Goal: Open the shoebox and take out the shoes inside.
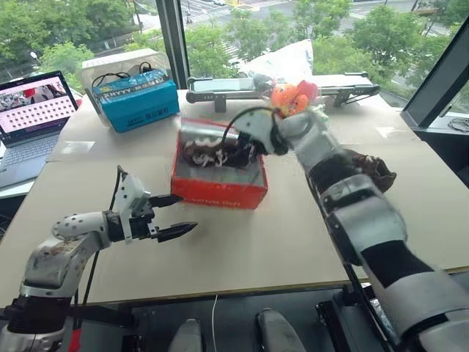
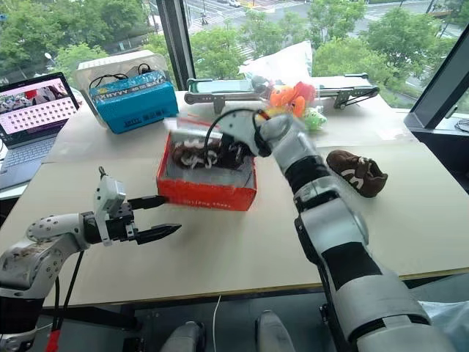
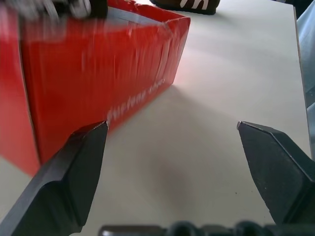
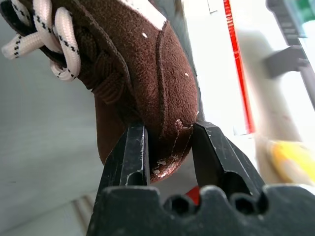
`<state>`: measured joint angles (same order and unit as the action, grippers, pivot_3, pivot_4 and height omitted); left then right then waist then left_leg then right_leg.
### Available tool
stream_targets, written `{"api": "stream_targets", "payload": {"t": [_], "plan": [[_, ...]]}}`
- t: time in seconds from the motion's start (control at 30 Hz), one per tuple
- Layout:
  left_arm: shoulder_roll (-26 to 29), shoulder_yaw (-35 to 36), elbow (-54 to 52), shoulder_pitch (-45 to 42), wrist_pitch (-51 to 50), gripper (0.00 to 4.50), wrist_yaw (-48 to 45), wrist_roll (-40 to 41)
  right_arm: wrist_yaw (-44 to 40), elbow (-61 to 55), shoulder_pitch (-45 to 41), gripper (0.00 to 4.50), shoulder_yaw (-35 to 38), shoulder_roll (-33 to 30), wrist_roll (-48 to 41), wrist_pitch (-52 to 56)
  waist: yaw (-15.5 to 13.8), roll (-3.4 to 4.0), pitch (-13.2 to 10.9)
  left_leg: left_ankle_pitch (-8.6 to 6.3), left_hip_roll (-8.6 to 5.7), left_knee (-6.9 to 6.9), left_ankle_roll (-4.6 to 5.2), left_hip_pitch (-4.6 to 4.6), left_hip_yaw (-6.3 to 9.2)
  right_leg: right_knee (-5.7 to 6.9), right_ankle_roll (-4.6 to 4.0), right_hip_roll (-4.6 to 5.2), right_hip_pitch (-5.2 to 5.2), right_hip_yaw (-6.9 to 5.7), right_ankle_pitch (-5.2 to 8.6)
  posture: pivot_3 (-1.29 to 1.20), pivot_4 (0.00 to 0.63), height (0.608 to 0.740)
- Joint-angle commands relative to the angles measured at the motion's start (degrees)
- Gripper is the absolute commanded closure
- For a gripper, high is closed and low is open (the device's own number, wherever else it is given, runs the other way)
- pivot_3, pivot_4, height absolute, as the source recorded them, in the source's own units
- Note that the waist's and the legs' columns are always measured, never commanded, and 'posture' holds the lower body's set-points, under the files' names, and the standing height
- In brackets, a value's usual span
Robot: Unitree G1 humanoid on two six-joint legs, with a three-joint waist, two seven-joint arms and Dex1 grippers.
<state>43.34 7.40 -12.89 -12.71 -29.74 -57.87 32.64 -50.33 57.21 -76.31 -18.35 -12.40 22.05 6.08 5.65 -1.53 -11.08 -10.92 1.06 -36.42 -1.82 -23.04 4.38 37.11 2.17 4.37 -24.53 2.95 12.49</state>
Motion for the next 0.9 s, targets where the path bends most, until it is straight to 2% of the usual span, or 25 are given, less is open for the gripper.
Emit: {"api": "stream_targets", "payload": {"t": [0.03,0.23,0.57,0.77,0.9], "plan": [[-0.2,0.4,-1.0,-0.7,1.4,0.00,0.1,-0.2,1.9,-4.9,1.2,3.56,-2.8,1.2,1.8,0.9,-0.1,0.00,0.0,0.00,0.00,0.00,0.00,-0.02,0.00,0.01,-0.01,0.00,-0.02,0.00,-0.01,0.00,0.150,0.715],[-0.3,1.2,-1.9,0.2,1.1,0.00,0.3,-0.2,3.9,-4.9,1.3,3.56,-3.7,0.1,2.6,1.4,-0.2,-0.02,0.0,0.01,0.00,-0.01,-0.01,0.00,0.00,0.01,-0.03,0.00,-0.02,0.00,-0.02,0.00,0.150,0.715],[-1.0,0.6,-1.5,-0.2,1.4,0.00,0.6,-0.5,-5.6,-25.4,2.7,3.56,0.3,-7.6,-2.7,11.8,-0.2,-0.01,0.0,0.00,0.00,-0.01,-0.01,-0.19,0.01,0.02,-0.04,0.01,-0.21,-0.02,-0.03,0.00,0.150,0.715],[-1.4,0.0,-1.0,-0.8,1.6,0.00,0.1,-0.8,-7.5,-39.9,4.3,3.56,7.1,-7.1,-10.5,29.9,-0.3,-0.01,0.0,0.01,0.00,-0.02,-0.01,-0.19,0.01,0.07,-0.04,0.00,-0.23,-0.02,-0.03,0.00,0.150,0.715],[-1.2,1.0,-1.7,-0.2,1.8,0.00,0.2,-0.6,-3.4,-44.8,2.0,3.56,19.5,-13.7,-15.3,50.3,-1.7,-0.01,0.0,0.01,0.00,-0.06,-0.01,-0.25,0.02,0.07,-0.05,0.03,-0.23,-0.03,-0.03,0.00,0.150,0.715]]}}
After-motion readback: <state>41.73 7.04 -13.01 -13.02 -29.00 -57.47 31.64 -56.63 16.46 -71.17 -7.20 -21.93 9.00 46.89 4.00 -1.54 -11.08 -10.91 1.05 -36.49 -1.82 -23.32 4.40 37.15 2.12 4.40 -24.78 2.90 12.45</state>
